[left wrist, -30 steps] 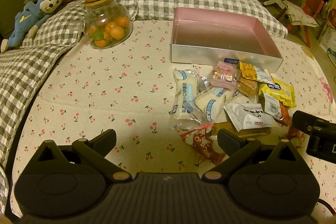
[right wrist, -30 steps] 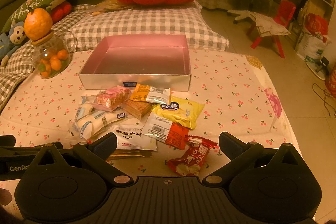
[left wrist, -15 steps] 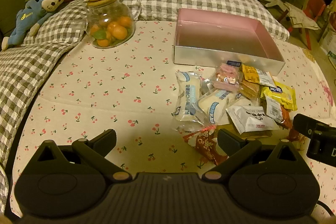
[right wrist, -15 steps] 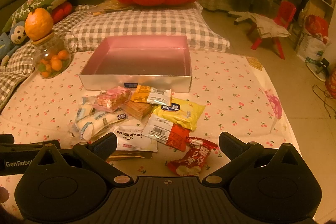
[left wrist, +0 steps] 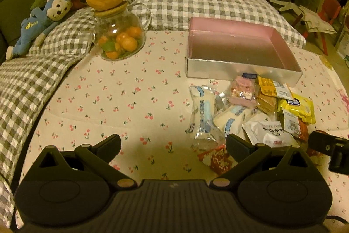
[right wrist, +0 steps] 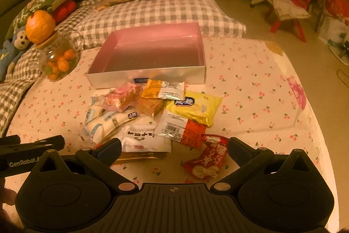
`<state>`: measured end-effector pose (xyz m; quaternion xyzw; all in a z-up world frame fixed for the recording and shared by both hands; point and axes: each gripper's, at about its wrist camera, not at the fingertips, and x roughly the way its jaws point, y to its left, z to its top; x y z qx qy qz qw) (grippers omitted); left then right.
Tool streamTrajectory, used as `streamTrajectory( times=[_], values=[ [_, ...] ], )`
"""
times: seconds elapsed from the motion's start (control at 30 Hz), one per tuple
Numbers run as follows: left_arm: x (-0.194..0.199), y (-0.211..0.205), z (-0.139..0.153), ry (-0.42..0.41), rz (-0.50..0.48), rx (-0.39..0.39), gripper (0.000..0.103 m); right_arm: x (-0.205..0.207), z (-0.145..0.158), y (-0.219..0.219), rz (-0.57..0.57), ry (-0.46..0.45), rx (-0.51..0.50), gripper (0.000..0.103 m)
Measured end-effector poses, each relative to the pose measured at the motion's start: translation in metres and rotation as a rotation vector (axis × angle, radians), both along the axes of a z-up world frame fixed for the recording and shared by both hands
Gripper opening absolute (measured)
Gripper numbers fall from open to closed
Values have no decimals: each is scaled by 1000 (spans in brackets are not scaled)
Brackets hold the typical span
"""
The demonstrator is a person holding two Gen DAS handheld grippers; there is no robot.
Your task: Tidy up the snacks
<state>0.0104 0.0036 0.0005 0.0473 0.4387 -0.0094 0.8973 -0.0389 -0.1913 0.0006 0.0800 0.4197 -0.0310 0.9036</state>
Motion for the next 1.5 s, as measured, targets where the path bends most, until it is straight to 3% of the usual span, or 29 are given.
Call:
streamTrajectory(
  times=[0.27,0.47,0.7,0.9,1.07,1.2,1.33,1.5],
  values=[
    [6,-4,4,-36,-34,13,103,5,19,-1,12,-85,-88,103],
    [14,-1,4,7,-86,8,103,10,25,-6,43,-96,-33,103],
    [26,13,0,52,-140,-14,103,16,32,-1,114,-68,-113,103],
    [39,28,-11,101,-142,-106,102,27,17,-8,191,1,4,103],
    [52,29,-11,86,-186,-181,98,45,4,-12,204,63,80,103],
    [63,17,-10,80,-237,-232,92,62,-1,-21,151,84,93,103],
    [73,-4,-14,69,-299,-234,80,83,-5,-40,85,90,183,103],
    [86,-24,-22,65,-342,-248,73,106,-17,-50,41,94,264,103]
  ],
)
